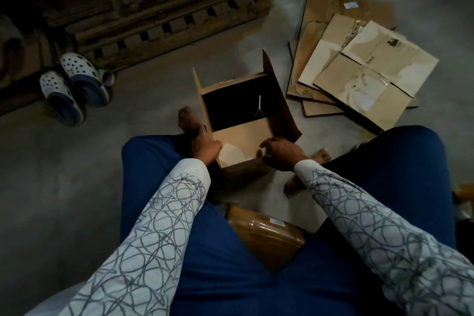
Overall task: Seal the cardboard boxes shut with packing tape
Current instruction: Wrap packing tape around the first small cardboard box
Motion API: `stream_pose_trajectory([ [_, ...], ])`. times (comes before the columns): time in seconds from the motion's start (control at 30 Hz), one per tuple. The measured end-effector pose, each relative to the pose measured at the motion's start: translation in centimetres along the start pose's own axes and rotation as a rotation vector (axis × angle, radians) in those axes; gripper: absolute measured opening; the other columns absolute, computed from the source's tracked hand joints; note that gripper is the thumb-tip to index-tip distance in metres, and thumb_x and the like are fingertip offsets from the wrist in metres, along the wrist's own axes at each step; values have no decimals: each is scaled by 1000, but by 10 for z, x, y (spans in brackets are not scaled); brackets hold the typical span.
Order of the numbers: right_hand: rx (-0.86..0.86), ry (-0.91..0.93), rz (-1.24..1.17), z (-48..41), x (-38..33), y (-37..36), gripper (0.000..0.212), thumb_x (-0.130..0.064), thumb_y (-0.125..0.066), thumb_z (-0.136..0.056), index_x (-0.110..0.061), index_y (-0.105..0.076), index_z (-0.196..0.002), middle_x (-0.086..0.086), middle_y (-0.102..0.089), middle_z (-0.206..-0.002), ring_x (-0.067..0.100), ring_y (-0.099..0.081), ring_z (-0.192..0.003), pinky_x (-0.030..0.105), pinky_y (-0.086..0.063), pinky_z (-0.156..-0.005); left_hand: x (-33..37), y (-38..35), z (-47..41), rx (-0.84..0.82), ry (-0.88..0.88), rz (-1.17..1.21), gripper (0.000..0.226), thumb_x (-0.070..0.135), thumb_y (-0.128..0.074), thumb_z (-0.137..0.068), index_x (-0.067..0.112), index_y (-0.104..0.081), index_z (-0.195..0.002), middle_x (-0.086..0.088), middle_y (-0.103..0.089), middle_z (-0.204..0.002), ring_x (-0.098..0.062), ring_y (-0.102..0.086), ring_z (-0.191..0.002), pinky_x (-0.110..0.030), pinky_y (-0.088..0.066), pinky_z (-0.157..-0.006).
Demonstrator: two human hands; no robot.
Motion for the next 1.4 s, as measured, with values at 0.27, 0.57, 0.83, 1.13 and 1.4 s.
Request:
stream_pose_trajectory([
  [0.27,347,53,-64,-74,-60,95,73,-40,-64,-93,-27,-29,-155,3,-16,-166,31,-15,-151,57,-33,-112,3,11,-14,78,-12,229,71,19,-69,-89,18,-34,-151,-13,-52,-144,-35,-50,-132,-45,-44,-108],
  [0.57,277,-33,68,-147,-80,61,68,-45,-54,-97,-27,-25,-156,5,-10,-167,27,0,-154,63,-5,-120,8,6,-38,127,-38,292,76,19,-70,-89,20,-32,-154,-12,-45,-152,-31,-43,-139,-44,-37,-114],
  [0.83,79,-81,-66,-150,-53,-5,60,-46,-43,-103,-29,-22,-157,0,1,-169,24,7,-154,60,-6,-121,24,-5,-47,101,-101,257,74,19,-66,-92,21,-29,-156,-8,-37,-157,-27,-35,-144,-38,-31,-118],
  [1.13,713,177,-152,-13,-78,88,58,-17,-63,-90,-19,-47,-145,5,-28,-163,28,-19,-152,40,-21,-122,30,-9,-44,58,-113,232,81,20,-70,-89,23,-25,-157,-10,-36,-157,-30,-35,-144,-46,-32,-117],
  [1.4,501,-269,-388,3,10,33,57,-50,-55,-98,-25,-43,-148,4,-38,-158,30,-33,-145,48,-31,-116,33,-52,-16,-165,-268,-30,81,42,-62,-96,29,-14,-160,-4,-12,-167,-29,-13,-153,-45,-18,-123],
])
Point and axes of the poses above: each hand's wrist, its own z-axis away from the middle knuckle, its own y-axis out of the back of the hand, x = y × z, the point moved 10 cm from there along -z, towards the middle knuckle
